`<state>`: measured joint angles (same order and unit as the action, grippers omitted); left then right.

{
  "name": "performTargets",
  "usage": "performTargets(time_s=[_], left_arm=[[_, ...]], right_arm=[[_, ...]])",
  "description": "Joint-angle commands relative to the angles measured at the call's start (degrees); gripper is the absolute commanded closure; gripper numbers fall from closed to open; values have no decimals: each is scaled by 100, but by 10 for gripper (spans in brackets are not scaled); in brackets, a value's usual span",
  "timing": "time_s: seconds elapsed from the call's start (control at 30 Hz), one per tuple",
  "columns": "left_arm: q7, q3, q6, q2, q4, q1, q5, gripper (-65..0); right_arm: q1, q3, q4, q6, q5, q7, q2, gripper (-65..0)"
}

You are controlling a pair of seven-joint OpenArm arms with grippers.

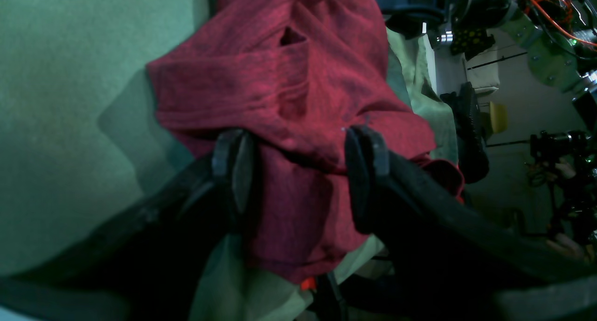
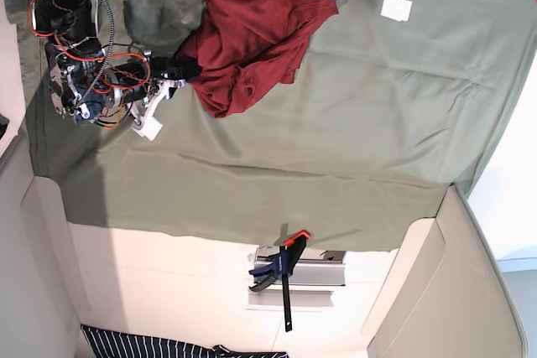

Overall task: Fold the T-shirt properly
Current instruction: 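Grasp the shirt's other edge with the left gripper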

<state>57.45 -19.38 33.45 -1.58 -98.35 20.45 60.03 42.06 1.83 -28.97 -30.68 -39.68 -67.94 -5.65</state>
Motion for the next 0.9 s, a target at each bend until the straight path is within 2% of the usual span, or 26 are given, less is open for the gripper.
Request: performTargets(time_s=[0.0,0.13,0.17,0.27,0.43,0.63,0.87], left_arm=[[-37,-9,61,2,-92,-20,133,-287],[-39,-9,63,61,-92,-11,118,-14],[-46,-4,63,94,-92,-11,118,0],[-46,2,66,186,-92,-11,118,0],[-120,188,66,133,-92,-52,-133,0],[-199,527,61,-328,-92,-391,-682,0],[-341,752,22,-920,-90,-715,-1106,0]], right_arm=[[-2,35,20,22,343,-348,26,0],[-2,35,20,22,343,-348,24,0],[-2,35,20,24,343,-348,24,0],[-2,35,20,24,339,-348,24,0],[0,35,9,22,136,-426,24,0],[0,35,-295,20,-455,-713,9,0],[-2,35,-874,20,-280,-929,9,0]])
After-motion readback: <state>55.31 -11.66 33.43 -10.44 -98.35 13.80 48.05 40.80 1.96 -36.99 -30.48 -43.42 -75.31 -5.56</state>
